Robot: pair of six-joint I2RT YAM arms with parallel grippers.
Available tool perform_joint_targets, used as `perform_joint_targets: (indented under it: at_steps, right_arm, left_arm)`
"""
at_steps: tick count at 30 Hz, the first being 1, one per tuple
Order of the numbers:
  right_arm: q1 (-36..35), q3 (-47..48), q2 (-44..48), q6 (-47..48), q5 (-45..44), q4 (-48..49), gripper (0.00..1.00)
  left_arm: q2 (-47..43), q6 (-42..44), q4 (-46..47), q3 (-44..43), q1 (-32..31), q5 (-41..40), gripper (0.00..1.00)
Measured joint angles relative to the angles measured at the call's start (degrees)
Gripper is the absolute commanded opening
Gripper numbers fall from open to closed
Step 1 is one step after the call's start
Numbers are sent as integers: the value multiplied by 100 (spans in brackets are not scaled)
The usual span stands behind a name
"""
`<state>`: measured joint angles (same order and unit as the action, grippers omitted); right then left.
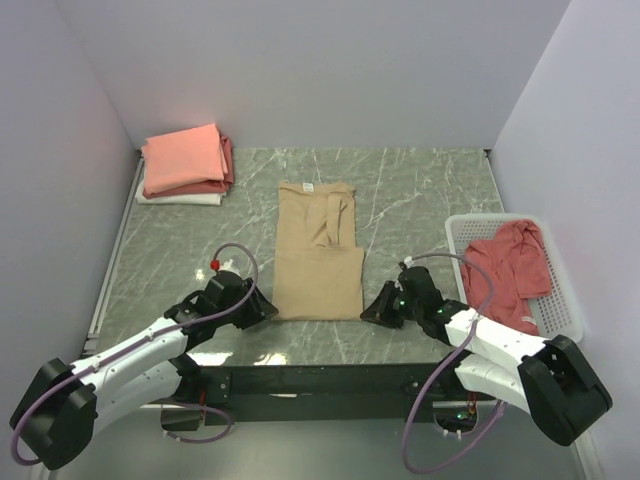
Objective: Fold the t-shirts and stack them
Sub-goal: Fold the tshirt
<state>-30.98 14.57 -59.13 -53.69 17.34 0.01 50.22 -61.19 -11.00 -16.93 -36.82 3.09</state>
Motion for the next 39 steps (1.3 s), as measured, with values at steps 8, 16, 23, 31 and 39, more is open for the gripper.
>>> perform_joint_targets:
  at_steps: [8,16,23,31,39]
  right_arm:
    - [0,-195,85,70,-177,-70,22]
    - [0,-275,774,39,-323,-420,46]
    - [-39,-291,1377,-68,-426,-610,49]
    - [-422,-315,697,-326,-461,-358,46]
    - [-466,-396,498,-581,-625,85,40]
  left_arm:
    - [153,-4,66,70,0,0,46]
    - [299,-63,310,214,0,9,45]
    - [446,-138,708,326,2,15,40]
    - [592,-153,968,365,4,0,36]
    - [603,-153,1093,426,4,-2,35]
